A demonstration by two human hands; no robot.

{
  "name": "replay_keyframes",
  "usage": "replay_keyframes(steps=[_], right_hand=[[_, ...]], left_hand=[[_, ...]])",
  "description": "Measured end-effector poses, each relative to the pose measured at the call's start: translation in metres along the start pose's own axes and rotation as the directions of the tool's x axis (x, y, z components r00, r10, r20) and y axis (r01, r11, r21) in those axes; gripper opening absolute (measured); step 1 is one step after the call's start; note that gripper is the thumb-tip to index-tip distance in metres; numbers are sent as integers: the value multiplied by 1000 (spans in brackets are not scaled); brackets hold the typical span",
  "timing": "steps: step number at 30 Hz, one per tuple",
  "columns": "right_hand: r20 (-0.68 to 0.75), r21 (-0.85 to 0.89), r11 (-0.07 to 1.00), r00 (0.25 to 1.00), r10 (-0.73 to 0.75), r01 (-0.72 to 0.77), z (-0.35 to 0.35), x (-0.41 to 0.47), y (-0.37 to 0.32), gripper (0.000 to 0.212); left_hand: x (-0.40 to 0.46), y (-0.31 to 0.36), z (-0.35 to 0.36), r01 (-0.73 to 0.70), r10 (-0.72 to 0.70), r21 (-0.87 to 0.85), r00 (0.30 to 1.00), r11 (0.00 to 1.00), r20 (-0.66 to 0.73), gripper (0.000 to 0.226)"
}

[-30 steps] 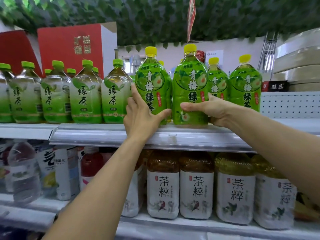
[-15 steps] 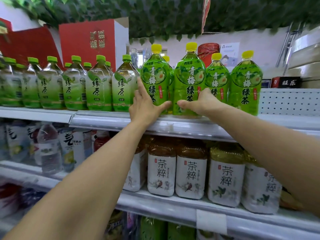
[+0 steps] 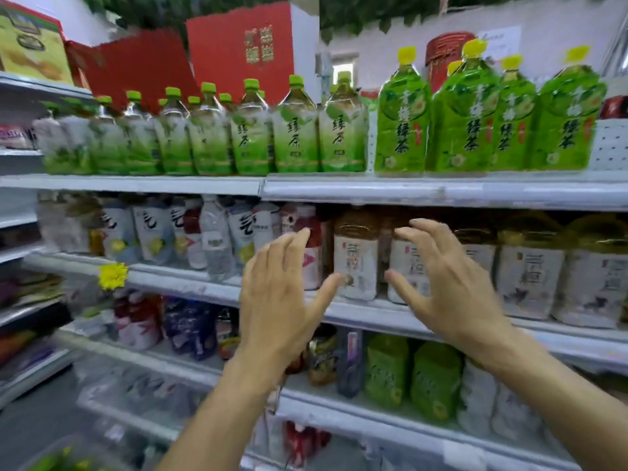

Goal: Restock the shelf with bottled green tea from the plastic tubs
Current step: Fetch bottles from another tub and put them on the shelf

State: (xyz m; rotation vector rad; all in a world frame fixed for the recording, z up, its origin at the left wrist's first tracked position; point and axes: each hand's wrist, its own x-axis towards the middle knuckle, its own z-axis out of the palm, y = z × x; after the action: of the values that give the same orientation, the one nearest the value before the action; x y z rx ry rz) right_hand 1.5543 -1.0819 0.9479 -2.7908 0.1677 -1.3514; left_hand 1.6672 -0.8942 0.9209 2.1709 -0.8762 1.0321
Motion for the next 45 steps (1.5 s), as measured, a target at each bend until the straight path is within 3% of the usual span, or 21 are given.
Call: replay_keyframes(steps=[6, 13, 20, 26, 34, 39, 45], right_hand=[[109, 136, 990, 993, -52, 37, 78, -62, -153, 59], [400, 212, 975, 916, -24, -67, 166, -98, -299, 64], [564, 297, 944, 824, -51, -145, 262, -91, -390, 64], [683, 322, 915, 729, -46, -244, 373, -76, -453, 60], [861, 222, 854, 505, 55, -471, 528, -45, -509, 57], [946, 105, 811, 309, 97, -575, 601, -64, -534, 52], [969, -100, 636, 70, 236, -766, 684, -114, -560, 44]], left_hand=[[-104, -122, -81, 68, -92, 121, 973, 990, 209, 72], [-182, -254, -161, 218, -328, 288, 842, 933, 428, 81], [-232, -386, -190, 427, -550, 352, 708, 833, 443, 75], [-247, -513, -177, 514, -641, 382, 608, 768, 469, 73], [-249, -683, -118, 632, -691, 370, 386, 681, 612, 73], [-282, -756, -82, 734, -711, 356, 241, 579, 660, 78], [-336, -837, -31, 769, -679, 394, 70, 503, 731, 72]])
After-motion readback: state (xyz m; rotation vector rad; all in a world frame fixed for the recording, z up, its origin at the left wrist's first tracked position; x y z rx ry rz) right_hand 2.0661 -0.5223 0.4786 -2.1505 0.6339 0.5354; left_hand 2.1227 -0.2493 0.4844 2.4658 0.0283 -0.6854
